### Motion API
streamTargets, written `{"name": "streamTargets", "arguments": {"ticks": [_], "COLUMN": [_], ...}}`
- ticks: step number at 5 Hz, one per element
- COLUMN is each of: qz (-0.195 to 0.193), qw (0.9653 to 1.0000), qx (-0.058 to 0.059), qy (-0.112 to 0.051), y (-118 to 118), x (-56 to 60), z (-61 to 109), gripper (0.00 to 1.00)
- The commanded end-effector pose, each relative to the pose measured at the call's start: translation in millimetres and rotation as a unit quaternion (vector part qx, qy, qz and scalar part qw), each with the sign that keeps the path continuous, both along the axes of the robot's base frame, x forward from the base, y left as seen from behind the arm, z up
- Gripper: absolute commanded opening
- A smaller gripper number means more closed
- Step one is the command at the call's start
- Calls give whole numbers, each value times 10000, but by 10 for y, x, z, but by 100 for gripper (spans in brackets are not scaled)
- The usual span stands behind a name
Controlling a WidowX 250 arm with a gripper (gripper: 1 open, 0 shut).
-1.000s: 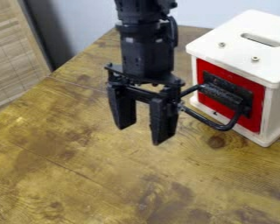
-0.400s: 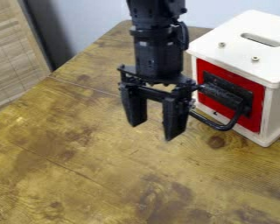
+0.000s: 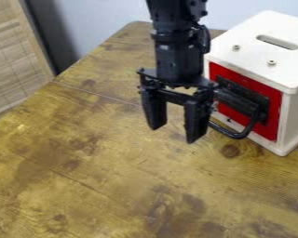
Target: Close the drawer
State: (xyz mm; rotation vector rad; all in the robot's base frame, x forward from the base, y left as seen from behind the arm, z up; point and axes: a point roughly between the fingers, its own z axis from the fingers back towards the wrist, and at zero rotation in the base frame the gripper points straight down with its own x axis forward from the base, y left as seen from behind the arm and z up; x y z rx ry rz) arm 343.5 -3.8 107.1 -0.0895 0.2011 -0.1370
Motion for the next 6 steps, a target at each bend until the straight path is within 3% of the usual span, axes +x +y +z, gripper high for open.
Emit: {"name": "streamTargets", "arguments": {"ticks": [1,3,6], "qz": [50,96,122], "qw": [9993,9990,9982], "qx": [-32,-42,-47], "qy": [-377,-440,-588], "y": [-12,-32,-33], "x": [151,339,291], "z": [149,34,-95], "gripper": [100,100,100]}}
